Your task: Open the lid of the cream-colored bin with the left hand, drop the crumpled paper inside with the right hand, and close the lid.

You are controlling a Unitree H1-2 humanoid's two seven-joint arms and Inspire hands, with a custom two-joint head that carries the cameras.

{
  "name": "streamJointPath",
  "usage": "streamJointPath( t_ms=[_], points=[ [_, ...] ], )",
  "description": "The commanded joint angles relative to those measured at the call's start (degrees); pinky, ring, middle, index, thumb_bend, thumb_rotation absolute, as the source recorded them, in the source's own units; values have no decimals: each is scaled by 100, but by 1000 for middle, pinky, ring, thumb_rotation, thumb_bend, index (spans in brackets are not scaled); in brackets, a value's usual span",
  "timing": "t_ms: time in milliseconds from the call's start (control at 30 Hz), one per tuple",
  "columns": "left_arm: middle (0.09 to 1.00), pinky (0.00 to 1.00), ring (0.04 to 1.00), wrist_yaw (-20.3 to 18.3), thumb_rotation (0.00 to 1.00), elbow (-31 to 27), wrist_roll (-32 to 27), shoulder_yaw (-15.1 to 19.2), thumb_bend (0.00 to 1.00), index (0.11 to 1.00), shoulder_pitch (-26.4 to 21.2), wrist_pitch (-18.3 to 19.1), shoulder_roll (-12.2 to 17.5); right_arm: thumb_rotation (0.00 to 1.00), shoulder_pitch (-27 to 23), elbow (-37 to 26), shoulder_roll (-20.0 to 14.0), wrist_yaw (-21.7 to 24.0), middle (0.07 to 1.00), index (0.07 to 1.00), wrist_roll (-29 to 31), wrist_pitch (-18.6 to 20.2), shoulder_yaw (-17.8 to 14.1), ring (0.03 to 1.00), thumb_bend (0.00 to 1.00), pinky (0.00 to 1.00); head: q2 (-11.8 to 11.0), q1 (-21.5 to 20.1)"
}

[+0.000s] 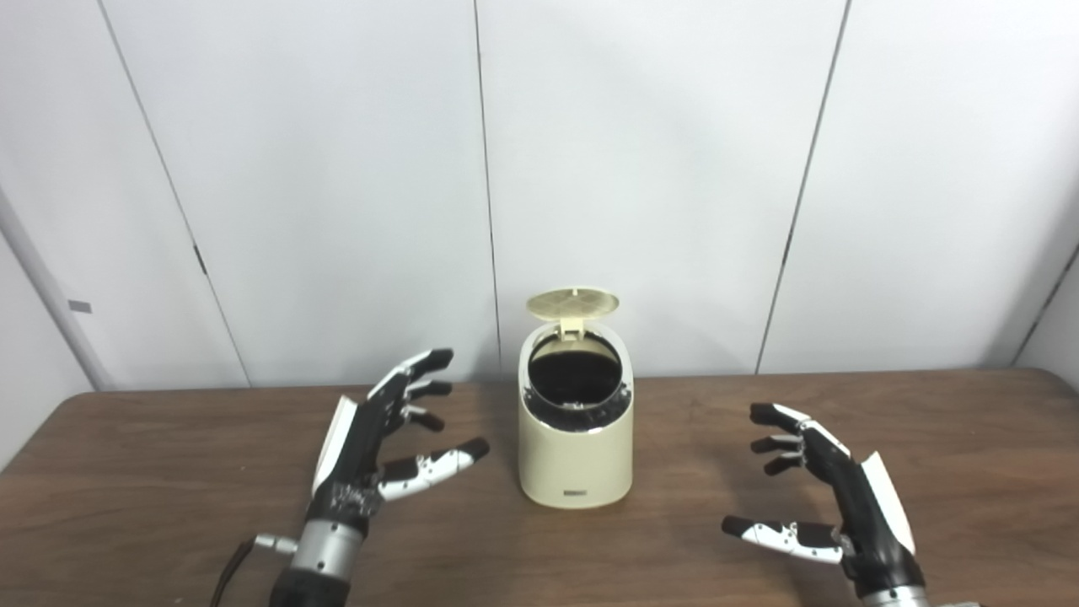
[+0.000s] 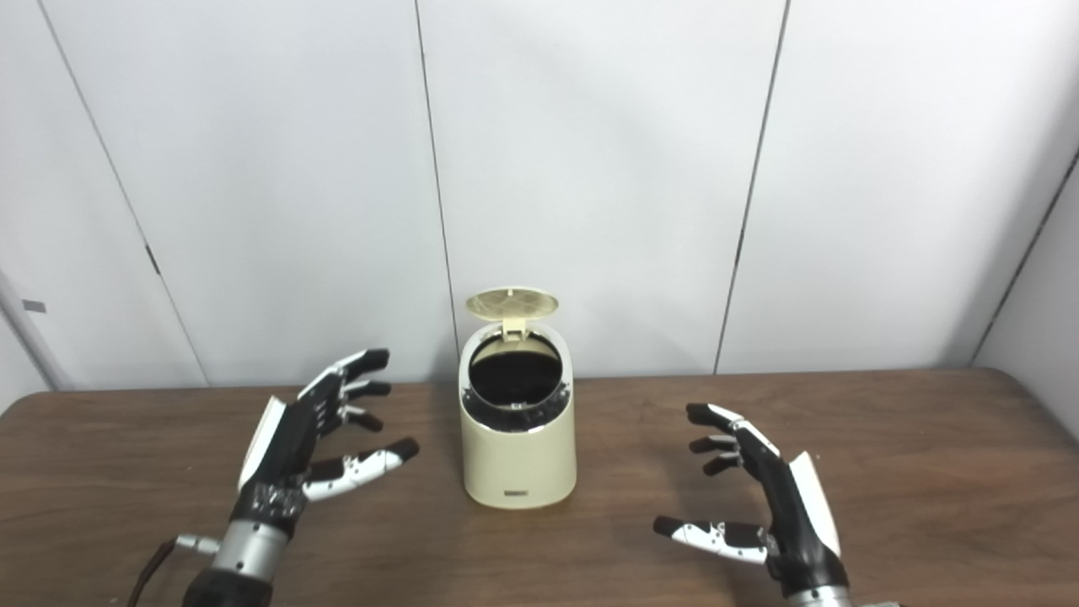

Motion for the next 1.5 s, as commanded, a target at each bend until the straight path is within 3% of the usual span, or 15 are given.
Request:
streamJointPath(
  t_ms=[0, 67, 267, 467, 867, 1133, 1467],
  points=[
    [847, 523, 730, -5, 158, -164, 114, -8, 757, 854, -339, -18, 85, 2, -153, -239, 11, -62, 776, 759, 67, -124, -12, 657, 785, 525, 15, 4],
    [849, 539, 742, -51, 169, -80, 162, -46, 757, 854, -507, -17, 128, 0, -154, -256, 24, -57, 771, 754, 82, -83, -13, 659, 781, 533, 5, -4],
    [853, 640, 808, -189, 342, 99, 311, -138, 861, 863, -871, 96, 206, 0, -170, -316, 41, -83, 755, 729, -71, -53, 0, 679, 757, 538, -15, -19],
    [890, 702, 864, -238, 403, 291, 443, -239, 909, 875, -1270, 269, 221, 0, -183, -312, 59, -83, 753, 730, -98, 2, -12, 669, 768, 525, -44, -15],
    [941, 785, 921, -420, 413, 556, 525, -362, 914, 922, -1699, 315, 223, 0, -163, -399, 109, -100, 762, 726, -233, 151, 30, 669, 782, 517, -80, 12],
    [982, 806, 955, -440, 397, 711, 704, -488, 908, 959, -1936, 387, 216, 0, -177, -378, 129, -145, 760, 713, -246, 24, 63, 664, 792, 495, -135, -8],
    [969, 795, 946, -530, 416, 758, 832, -673, 900, 952, -2148, 373, 171, 0, -145, -423, 170, -167, 762, 713, -287, 68, 72, 660, 785, 490, -239, -31]
  ],
)
